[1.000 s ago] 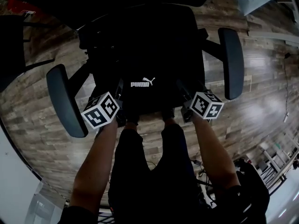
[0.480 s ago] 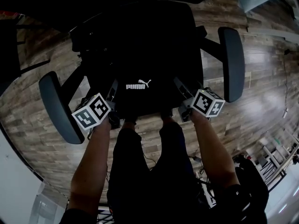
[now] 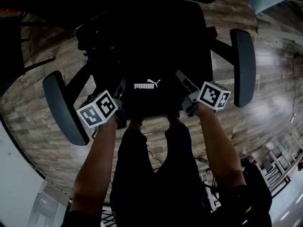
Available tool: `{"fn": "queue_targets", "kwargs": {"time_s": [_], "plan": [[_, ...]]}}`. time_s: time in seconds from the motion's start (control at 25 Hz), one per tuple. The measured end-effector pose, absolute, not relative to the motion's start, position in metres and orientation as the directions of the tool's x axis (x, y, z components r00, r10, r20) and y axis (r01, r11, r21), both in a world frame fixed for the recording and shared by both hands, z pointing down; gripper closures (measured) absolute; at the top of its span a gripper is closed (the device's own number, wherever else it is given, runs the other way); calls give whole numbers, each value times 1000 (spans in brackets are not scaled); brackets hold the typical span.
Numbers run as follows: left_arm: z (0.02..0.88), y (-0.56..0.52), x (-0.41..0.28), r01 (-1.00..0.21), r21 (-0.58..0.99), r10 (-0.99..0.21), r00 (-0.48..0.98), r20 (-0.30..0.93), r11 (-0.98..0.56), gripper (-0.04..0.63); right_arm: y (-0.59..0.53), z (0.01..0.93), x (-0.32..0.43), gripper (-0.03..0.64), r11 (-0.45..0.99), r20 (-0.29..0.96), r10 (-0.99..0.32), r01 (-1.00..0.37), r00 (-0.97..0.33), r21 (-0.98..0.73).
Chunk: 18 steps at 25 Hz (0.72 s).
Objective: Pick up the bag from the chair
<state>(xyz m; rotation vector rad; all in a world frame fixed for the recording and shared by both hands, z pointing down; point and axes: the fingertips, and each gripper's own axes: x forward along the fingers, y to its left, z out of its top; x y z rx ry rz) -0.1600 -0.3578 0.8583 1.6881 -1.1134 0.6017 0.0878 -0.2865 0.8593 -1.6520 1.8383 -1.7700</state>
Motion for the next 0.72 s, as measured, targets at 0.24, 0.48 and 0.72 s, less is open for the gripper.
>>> {"fn": "queue_targets", "kwargs": {"time_s": [0.24, 0.48, 0.72], "plan": [[856, -361, -155, -870, 479, -393, 483, 783, -116, 187, -290, 863, 88, 405, -273, 568, -720, -589, -399, -760], [846, -363, -145, -856, 486, -413, 512, 753, -175, 288, -290, 862, 88, 507, -259, 593, -708, -640, -384, -724], [821, -368, -143, -859, 465, -471, 508, 721, -215, 413, -290, 846, 80, 540, -246, 607, -714, -687, -349, -684]]}}
